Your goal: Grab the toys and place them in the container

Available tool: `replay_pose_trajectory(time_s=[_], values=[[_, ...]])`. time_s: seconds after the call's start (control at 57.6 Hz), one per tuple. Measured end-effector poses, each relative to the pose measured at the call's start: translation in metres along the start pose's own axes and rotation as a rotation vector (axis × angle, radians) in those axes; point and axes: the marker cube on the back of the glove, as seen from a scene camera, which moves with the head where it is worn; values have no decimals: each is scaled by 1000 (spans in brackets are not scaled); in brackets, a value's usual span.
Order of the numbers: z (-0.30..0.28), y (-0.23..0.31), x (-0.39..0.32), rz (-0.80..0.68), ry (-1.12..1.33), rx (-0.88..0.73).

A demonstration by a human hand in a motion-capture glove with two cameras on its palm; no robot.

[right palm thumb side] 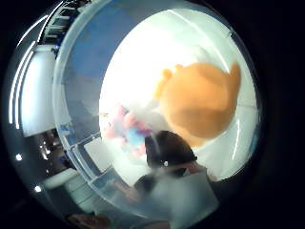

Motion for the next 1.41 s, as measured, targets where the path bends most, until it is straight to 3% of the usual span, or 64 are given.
replay_pose_trajectory(time_s=[0.104, 0.156, 0.261, 0.33, 0.417, 0.469, 0.539, 0.608, 0.66, 1.025, 1.407], values=[[-47, 28, 14, -22, 37, 114], [-79, 56, 19, 14, -95, 174], [-116, 139, 49, -126, -258, 237], [-108, 186, 95, -143, -46, 257], [-90, 263, 108, -376, -218, 194], [-70, 298, 120, -458, -193, 165], [-35, 325, 142, -427, -26, 151], [3, 334, 154, -223, 94, 141], [24, 334, 149, -161, 52, 117], [157, 300, 129, -95, 9, -137], [167, 294, 121, -86, 38, -26]])
